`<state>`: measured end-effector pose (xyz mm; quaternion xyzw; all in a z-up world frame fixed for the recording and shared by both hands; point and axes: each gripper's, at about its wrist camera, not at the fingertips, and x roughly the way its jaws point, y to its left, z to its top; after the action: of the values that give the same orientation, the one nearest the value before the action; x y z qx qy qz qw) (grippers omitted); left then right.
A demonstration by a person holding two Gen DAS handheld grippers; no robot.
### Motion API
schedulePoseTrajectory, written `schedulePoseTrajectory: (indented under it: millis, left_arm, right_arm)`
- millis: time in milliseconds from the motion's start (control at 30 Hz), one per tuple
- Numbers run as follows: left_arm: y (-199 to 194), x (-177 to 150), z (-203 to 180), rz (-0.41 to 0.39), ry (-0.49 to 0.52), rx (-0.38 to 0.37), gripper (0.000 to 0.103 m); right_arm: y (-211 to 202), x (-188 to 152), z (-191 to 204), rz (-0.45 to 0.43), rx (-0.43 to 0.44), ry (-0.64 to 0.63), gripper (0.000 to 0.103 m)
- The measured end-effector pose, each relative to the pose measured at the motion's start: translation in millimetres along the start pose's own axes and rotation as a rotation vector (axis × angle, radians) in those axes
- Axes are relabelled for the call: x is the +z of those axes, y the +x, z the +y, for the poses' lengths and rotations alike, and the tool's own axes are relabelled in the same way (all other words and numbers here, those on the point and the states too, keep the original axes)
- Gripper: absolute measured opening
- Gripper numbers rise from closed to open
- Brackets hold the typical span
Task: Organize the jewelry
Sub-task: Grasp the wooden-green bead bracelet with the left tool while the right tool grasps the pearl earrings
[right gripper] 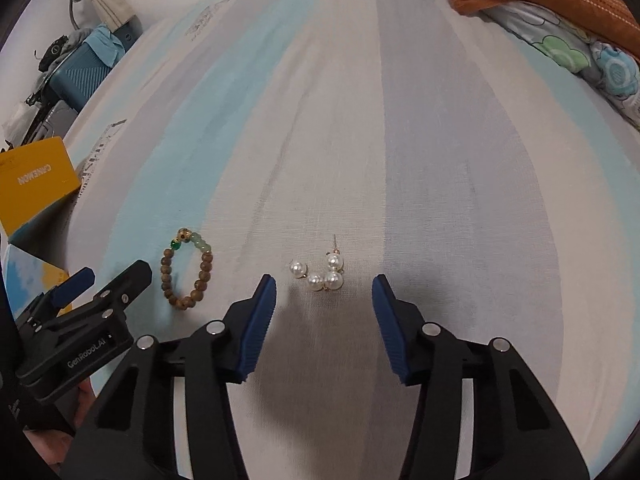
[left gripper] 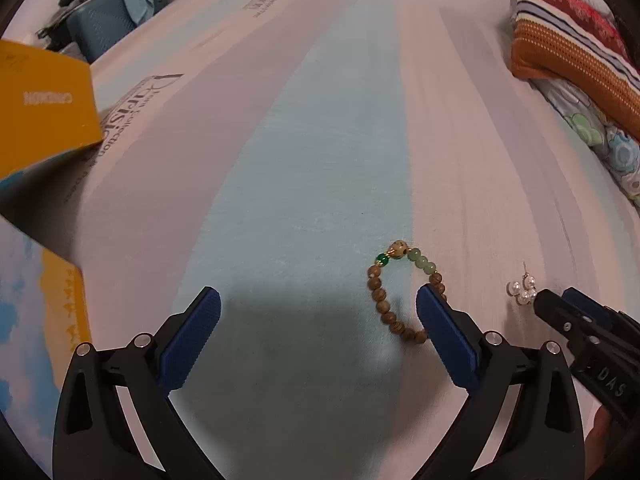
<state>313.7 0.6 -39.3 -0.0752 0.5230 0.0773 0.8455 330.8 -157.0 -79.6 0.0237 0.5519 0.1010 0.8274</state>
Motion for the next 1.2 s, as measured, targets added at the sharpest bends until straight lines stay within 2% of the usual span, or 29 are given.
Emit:
schedulePoseTrajectory:
  millis: [233,300,633,733,933,1000,1100,1167,1200]
  left_arm:
    - [16,5,-8,0.04,0.02,-0.023,0.078]
    - [18,5,-10,0.05,0.027,-0.035,0.071]
    - [30,6,-21,0.071,0.069,-0.041,0.058]
    - [30,4,-23,0.073,0.077,-0.047,0.049]
    - [30,1,-24,0.079,0.104,-0.048,0.026]
    - [29,-1,-25,0.09,0.111,-0.064,0.009]
    - [27,-3,-22,0.094,0.106,-0.083,0.007]
    - [25,-4,-20,0.095,0.102,-0.094,0.007]
    - [24,-5,-19,0.093,0.099,-0.098,0.007]
  right_arm:
    - [16,3,-5,0.021,0.012,0.012,0.036]
    - [18,3,-5,0.023,0.017,0.015,0.034]
    - [24,3,-5,0.025,0.023,0.021,0.031]
    - [26,3,-5,0.03,0.015,0.022,0.024]
    - [27,4,-3,0.034,0.005,0.022,0.023]
    - [27,5,-5,0.038,0.006,0.026,0.023]
    - [27,6,-3,0.04,0.004,0.028,0.021]
    - [24,7,-3,0.033,0.006,0.03,0.017]
    - [22,7,-4,0.035,0.011,0.032,0.01]
